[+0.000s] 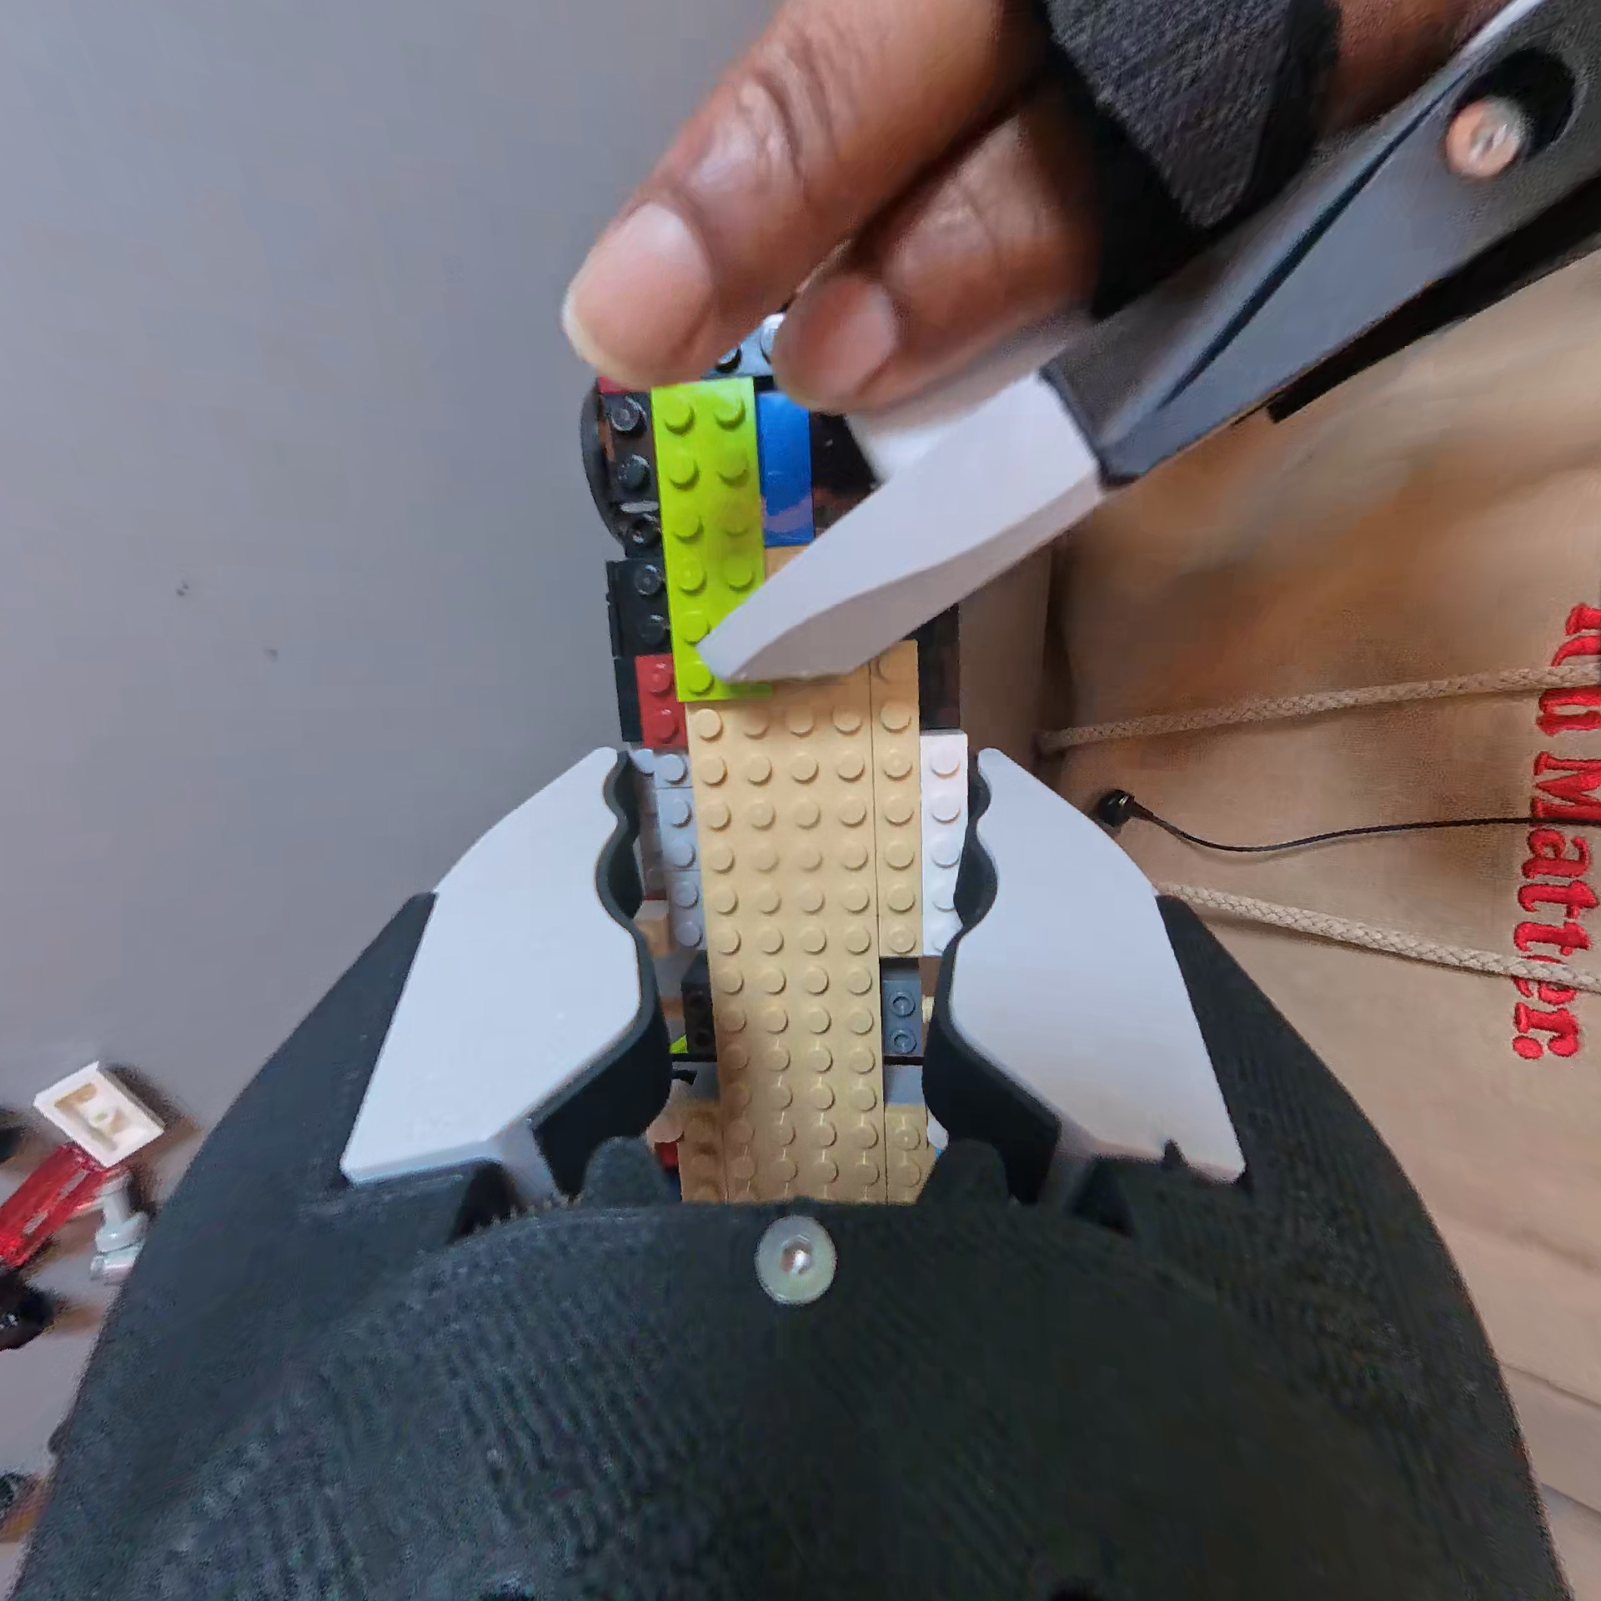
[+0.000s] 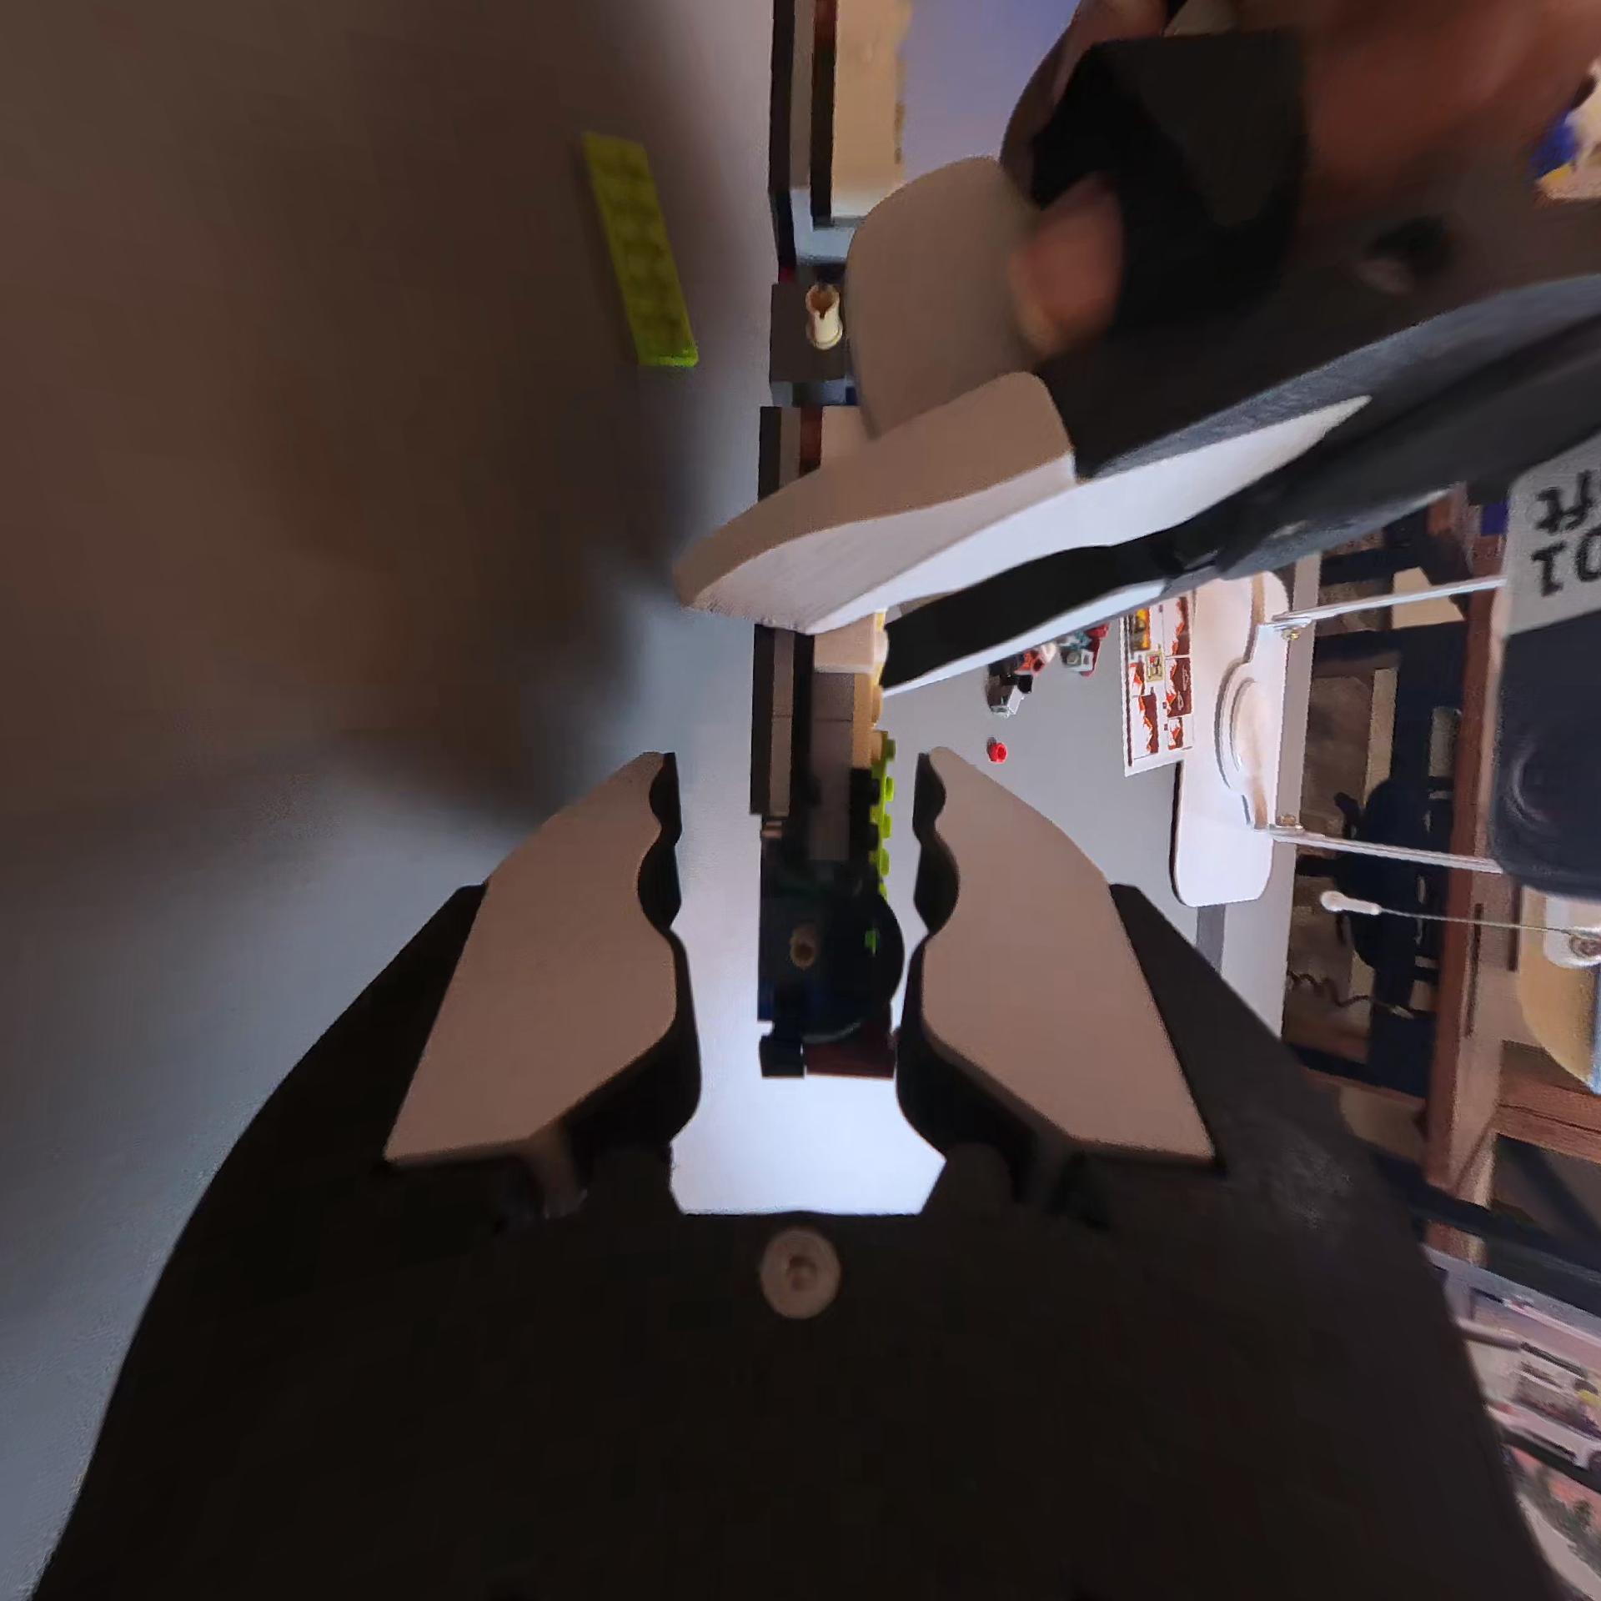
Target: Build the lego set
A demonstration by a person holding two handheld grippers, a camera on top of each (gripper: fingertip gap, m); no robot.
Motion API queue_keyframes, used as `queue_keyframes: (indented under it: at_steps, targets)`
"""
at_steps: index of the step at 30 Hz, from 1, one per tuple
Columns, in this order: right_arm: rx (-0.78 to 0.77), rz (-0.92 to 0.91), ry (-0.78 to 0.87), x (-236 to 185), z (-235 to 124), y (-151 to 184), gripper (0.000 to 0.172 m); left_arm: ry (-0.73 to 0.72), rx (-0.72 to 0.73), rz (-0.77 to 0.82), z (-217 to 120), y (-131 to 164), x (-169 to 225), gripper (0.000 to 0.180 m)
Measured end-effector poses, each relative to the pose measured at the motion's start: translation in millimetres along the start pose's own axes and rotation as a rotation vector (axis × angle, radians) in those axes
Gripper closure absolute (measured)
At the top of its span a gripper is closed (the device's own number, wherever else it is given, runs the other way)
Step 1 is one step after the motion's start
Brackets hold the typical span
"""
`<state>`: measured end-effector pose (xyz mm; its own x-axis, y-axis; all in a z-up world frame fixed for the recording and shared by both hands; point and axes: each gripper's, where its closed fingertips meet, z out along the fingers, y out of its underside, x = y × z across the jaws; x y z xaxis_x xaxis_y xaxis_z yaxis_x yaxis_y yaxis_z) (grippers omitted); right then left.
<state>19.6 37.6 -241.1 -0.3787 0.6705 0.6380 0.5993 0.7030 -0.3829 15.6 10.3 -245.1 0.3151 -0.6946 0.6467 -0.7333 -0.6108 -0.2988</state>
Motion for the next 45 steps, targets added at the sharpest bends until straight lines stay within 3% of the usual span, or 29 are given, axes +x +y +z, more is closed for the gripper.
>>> queue_keyframes:
  at_steps: [3, 6, 24, 28, 29, 31, 33, 36, 41, 45]
  targets:
    - [-0.040, -0.012, 0.008, 0.6, 6.3, 1.3, 0.124, 0.000, 0.016, -0.011, 0.2, -4.4, 5.0, 0.108]
    - [-0.049, -0.028, 0.056, 7.1, 5.7, -0.1, 0.142, -0.011, 0.007, -0.016, 0.5, -2.8, 6.8, 0.108]
    - [-0.009, -0.038, 0.009, -7.2, 9.3, -6.8, 0.145, 0.038, -0.050, -0.053, 11.5, 7.8, 12.5, 0.109]
    - [-0.011, 0.022, 0.076, 3.2, 9.7, -1.2, 0.145, 0.009, 0.012, -0.045, 2.7, -1.5, 4.6, 0.109]
    - [-0.007, 0.049, 0.078, 6.2, 7.9, -0.4, 0.142, -0.020, 0.028, -0.027, -0.7, -4.4, 0.7, 0.109]
    - [0.035, 0.102, 0.073, 12.4, 0.1, -3.1, 0.124, -0.213, 0.008, 0.056, -8.6, -4.2, -23.4, 0.109]
    - [0.050, 0.154, 0.081, 21.2, -8.7, 0.9, 0.120, -0.405, -0.012, 0.161, -17.6, -5.1, -46.0, 0.109]
    - [0.066, 0.237, 0.087, 28.1, -16.3, 11.3, 0.119, -0.561, -0.008, 0.291, -19.7, -10.1, -62.1, 0.109]
    - [0.052, 0.285, 0.075, 15.9, -17.2, 26.4, 0.121, -0.657, -0.119, 0.526, -1.5, -4.0, -71.1, 0.108]
    - [0.051, 0.331, 0.060, 9.8, -16.5, 35.1, 0.121, -0.636, -0.102, 0.561, 1.8, -8.3, -68.4, 0.109]
